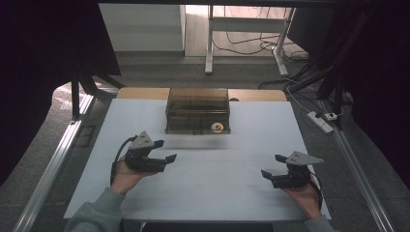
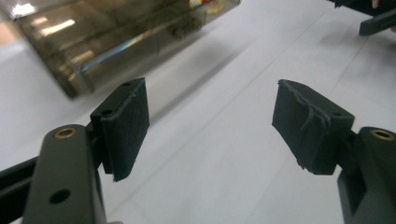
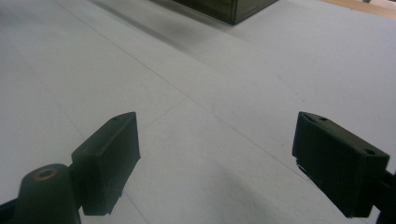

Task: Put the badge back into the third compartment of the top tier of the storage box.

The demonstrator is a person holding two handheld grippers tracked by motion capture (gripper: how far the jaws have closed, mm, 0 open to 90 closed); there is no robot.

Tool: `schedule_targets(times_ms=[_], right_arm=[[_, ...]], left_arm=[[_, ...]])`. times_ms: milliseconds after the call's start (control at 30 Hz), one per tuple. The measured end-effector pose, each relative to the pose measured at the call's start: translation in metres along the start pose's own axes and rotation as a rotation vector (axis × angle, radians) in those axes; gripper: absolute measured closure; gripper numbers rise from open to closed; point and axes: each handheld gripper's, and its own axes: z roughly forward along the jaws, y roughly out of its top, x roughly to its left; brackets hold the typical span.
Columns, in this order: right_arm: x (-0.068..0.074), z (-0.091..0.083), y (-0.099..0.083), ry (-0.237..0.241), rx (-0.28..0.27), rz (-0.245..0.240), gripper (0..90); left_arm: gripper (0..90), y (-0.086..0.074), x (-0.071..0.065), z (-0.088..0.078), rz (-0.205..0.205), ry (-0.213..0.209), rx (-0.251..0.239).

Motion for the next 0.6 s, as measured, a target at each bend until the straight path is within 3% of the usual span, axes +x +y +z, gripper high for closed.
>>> schedule_targets(times_ms=[367, 600], right_arm=[[0.001, 0.0, 0.0, 0.013, -0.003, -0.01, 14.9], [0.001, 0.0, 0.0, 0.016, -0.004, -0.015, 15.0]], left_arm=[[26.0, -0.041, 0.016, -0.013, -0.05, 0.046, 0.018], [25.7, -0.044, 0.013, -0.008, -0.019, 0.058, 0.04]])
